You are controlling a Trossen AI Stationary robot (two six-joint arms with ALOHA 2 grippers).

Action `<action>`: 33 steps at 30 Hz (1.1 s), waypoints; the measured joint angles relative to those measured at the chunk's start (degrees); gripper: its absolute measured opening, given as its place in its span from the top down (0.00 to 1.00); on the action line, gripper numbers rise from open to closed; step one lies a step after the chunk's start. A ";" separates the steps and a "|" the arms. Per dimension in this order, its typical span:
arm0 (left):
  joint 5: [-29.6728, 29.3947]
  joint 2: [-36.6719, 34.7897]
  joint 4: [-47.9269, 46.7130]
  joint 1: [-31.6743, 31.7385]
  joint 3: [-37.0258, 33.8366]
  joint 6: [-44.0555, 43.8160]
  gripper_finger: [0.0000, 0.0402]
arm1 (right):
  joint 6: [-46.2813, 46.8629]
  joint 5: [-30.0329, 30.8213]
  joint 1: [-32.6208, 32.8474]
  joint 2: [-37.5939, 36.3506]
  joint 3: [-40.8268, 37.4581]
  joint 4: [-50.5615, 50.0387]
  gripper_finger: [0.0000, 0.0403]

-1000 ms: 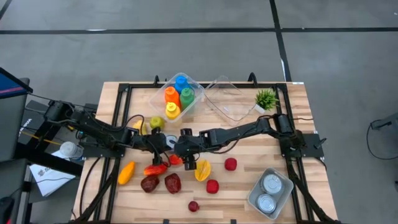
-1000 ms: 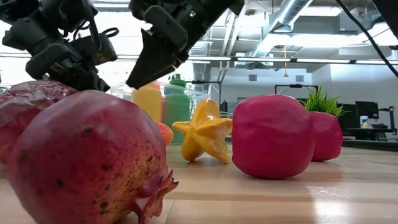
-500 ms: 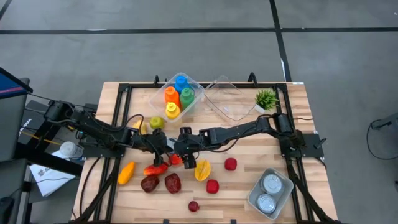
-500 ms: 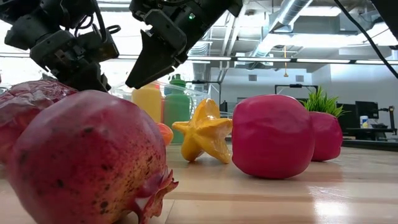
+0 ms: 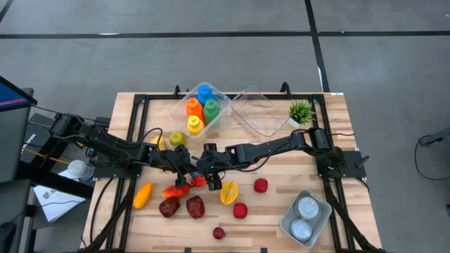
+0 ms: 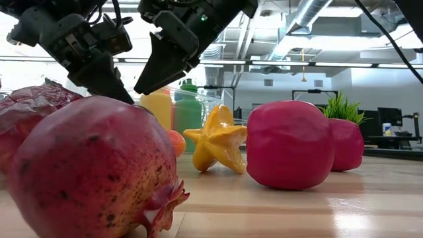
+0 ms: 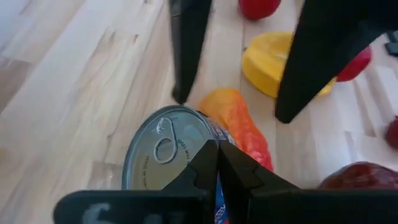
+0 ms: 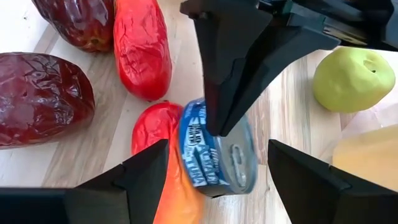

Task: Pick & Place Food Item
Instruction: Put the blue tuna can into the gray bin

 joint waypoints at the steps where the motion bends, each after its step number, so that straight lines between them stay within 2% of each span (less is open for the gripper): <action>1: 0.23 0.00 0.09 0.00 0.10 -0.30 1.00 | 0.00 -0.02 0.00 0.00 0.00 0.00 0.34; 23: 1.55 -0.02 3.63 0.00 0.13 -2.72 1.00 | 1.24 -1.72 0.45 0.00 -0.04 -1.52 0.34; 27: 1.55 -0.02 3.72 0.00 0.13 -2.72 1.00 | 1.25 -1.88 0.68 2.12 -0.13 -1.39 0.34; 33: 1.53 -0.02 4.50 0.00 0.13 -2.71 1.00 | 3.21 3.37 1.26 4.62 -0.01 0.60 0.35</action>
